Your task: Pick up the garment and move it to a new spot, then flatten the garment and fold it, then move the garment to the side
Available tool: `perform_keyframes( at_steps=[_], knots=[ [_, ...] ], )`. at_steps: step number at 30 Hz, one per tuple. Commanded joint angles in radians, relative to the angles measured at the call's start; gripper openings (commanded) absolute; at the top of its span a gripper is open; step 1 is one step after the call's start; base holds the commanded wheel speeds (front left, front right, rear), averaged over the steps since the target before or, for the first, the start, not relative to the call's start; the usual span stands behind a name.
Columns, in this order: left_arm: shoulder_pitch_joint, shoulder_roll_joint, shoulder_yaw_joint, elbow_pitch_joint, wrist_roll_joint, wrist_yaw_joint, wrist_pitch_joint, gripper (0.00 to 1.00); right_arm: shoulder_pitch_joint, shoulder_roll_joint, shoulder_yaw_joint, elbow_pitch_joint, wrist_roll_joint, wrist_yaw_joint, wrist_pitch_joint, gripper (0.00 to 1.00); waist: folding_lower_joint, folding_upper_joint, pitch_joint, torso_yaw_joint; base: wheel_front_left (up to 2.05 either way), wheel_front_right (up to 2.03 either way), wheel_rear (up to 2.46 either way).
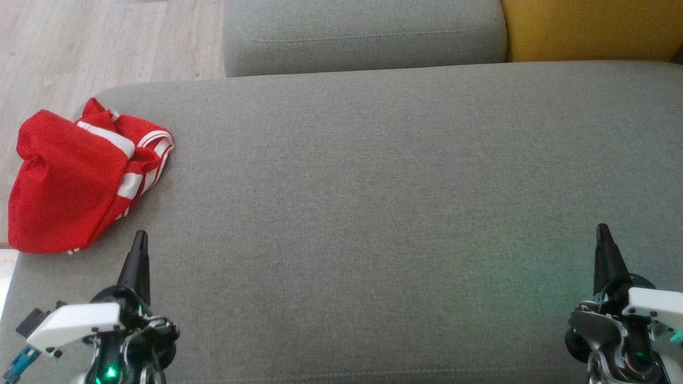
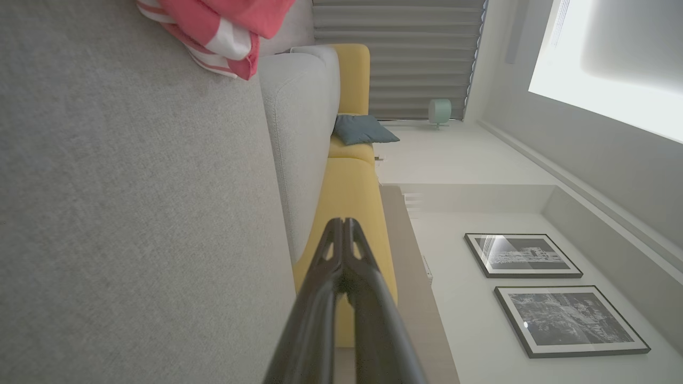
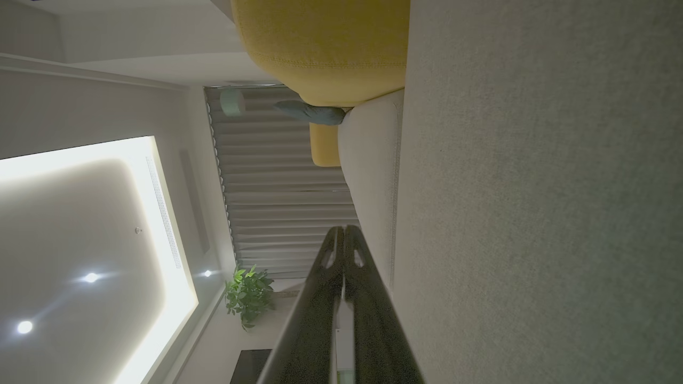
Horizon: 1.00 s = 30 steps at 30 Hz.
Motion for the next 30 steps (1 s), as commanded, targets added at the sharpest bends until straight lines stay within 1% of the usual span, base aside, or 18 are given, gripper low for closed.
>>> perform_keyframes(
  at_steps=[1, 3, 4, 5, 7, 19, 24, 30],
  knots=[
    [-0.052, 0.009, 0.035, -0.030, -0.004, -0.007, 0.007, 0.00, -0.051, -0.006, 0.021, -0.031, -0.004, 0.004, 0.006, 0.00, 0.0000, 0.0000, 0.000, 0.000, 0.00, 0.00, 0.00],
    [-0.052, 0.009, 0.035, -0.030, -0.004, -0.007, 0.007, 0.00, -0.051, -0.006, 0.021, -0.031, -0.004, 0.004, 0.006, 0.00, 0.0000, 0.0000, 0.000, 0.000, 0.00, 0.00, 0.00],
    [-0.052, 0.009, 0.035, -0.030, -0.004, -0.007, 0.007, 1.00, -0.051, -0.006, 0.021, -0.031, -0.004, 0.004, 0.006, 1.00, 0.0000, 0.0000, 0.000, 0.000, 0.00, 0.00, 0.00],
    [0.001, -0.001, -0.001, 0.007, 0.000, 0.000, -0.001, 1.00, 0.001, 0.000, 0.001, 0.006, 0.000, 0.000, 0.000, 1.00, 0.0000, 0.0000, 0.000, 0.000, 0.00, 0.00, 0.00],
    [0.014, -0.004, -0.003, 0.030, 0.000, 0.001, -0.002, 1.00, 0.014, 0.002, 0.002, 0.029, 0.000, 0.000, -0.001, 1.00, 0.0000, 0.0000, 0.000, 0.000, 0.00, 0.00, 0.00],
    [0.003, -0.002, -0.031, 0.011, 0.016, 0.000, -0.035, 1.00, 0.019, -0.002, 0.023, 0.000, -0.029, 0.000, -0.030, 1.00, 0.0000, 0.0000, -0.002, 0.001, 0.00, 0.00, 0.00],
    [-0.006, -0.001, -0.034, -0.005, 0.066, 0.000, -0.050, 1.00, 0.017, -0.012, 0.034, -0.011, -0.072, 0.000, -0.046, 1.00, 0.0000, 0.0000, -0.003, 0.004, 0.00, 0.00, 0.00],
    [-0.019, -0.001, -0.043, -0.033, 0.167, 0.000, -0.067, 1.00, 0.013, -0.024, 0.035, -0.027, -0.164, 0.001, -0.066, 1.00, 0.0000, 0.0000, -0.005, 0.007, 0.00, 0.00, 0.00]
  ],
)
